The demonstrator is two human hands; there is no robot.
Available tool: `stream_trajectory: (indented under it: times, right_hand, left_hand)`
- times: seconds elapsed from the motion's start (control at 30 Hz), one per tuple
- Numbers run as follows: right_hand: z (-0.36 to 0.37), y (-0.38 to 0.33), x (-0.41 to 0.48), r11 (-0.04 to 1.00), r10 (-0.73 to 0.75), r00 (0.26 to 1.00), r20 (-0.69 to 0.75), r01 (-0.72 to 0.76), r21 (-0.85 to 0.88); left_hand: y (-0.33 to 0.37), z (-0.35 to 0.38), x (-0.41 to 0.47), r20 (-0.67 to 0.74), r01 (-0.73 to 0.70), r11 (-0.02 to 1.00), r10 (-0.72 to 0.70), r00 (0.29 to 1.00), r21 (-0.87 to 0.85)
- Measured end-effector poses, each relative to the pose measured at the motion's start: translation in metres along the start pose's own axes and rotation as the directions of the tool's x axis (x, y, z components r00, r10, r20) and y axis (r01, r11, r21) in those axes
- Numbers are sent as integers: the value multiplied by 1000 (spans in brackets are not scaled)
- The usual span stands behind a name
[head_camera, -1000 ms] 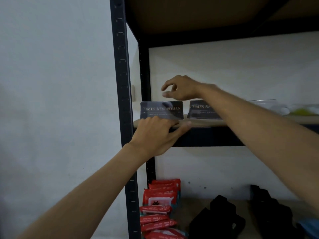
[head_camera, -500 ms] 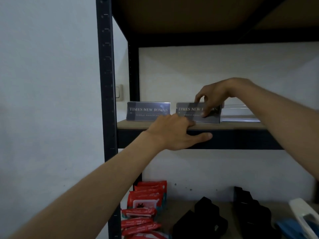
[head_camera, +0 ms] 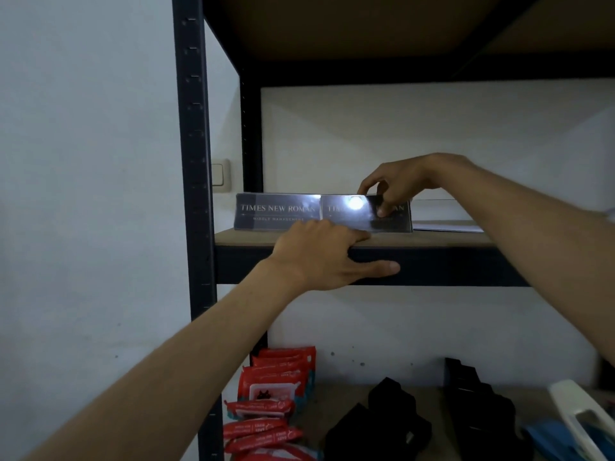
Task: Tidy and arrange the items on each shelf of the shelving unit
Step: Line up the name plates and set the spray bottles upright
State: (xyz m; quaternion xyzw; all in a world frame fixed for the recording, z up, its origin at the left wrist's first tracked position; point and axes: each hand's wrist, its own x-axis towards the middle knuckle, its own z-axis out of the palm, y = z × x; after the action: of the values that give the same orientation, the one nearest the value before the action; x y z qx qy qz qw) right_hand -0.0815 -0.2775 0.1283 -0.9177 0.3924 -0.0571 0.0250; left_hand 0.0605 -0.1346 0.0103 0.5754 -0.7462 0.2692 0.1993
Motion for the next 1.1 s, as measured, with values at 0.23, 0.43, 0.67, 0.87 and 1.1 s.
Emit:
stream_trajectory:
  times: [0.23,0.43,0.67,0.87,1.1]
  right_hand:
    - [5,5,3,999,-9,1000,-18,10,38]
    - [11,13,4,994,-24,997,-75,32,100]
    - [-5,51,-25,986,15,979,-204,19,164]
    - [-9,102,-38,974,216,967,-132,-204,96]
    - [4,137,-44,972,218,968,-127,-205,114]
  left_hand:
    - [2,-2,0,18,18,1000,-18,1000,21]
    - [0,-1,0,23,19,1000,-19,1000,8]
    - [8,-14,8,167,49,993,-31,985,-105]
    - [36,-8,31,212,82,969,-32,977,-234]
    - [75,-4,66,318,82,955,13,948,-285]
